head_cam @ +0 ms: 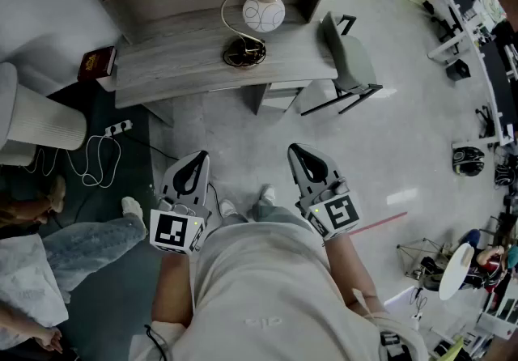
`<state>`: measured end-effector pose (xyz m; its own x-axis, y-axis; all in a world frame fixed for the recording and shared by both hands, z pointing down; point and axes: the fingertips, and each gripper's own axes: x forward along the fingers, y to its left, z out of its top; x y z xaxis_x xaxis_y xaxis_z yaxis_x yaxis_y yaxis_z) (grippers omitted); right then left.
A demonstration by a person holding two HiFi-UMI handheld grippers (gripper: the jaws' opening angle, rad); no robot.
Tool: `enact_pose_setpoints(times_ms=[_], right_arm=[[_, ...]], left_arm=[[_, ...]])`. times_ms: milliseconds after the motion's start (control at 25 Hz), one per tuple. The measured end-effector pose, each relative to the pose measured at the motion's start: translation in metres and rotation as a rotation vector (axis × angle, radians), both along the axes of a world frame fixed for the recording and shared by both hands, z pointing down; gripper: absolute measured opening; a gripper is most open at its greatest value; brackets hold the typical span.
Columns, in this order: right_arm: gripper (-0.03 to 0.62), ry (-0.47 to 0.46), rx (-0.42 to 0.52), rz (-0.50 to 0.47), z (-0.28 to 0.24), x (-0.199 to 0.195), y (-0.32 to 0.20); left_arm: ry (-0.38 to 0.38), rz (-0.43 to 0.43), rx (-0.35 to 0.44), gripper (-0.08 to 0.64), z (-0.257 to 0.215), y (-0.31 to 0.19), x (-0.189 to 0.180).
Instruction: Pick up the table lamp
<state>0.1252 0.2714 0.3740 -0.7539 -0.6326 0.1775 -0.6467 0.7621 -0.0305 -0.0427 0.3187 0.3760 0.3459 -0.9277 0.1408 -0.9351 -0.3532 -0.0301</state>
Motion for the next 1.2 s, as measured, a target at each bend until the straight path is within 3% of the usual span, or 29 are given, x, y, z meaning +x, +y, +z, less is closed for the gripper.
enact_pose_setpoints(times_ms=[800,960,1200], right_arm=[[0.032,-0.084,-0.014,-0.031,0.013,0.084,-0.086],[0.032,-0.096,-0.031,-0.048,0.019,0.082,-0.106],[0.034,-0.077,-0.054,-0.06,0.033,0.055,-0.143]], left_arm=[[-0.05,-0.037,-0.024,0.015,0.003,-0.082,0.085],[-0.067,-0.056,-0.057,0.015,0.01,-0.097,0.083],[-0.057,-0.092,-0.075,0.015,0.019,-0.133,0.046]])
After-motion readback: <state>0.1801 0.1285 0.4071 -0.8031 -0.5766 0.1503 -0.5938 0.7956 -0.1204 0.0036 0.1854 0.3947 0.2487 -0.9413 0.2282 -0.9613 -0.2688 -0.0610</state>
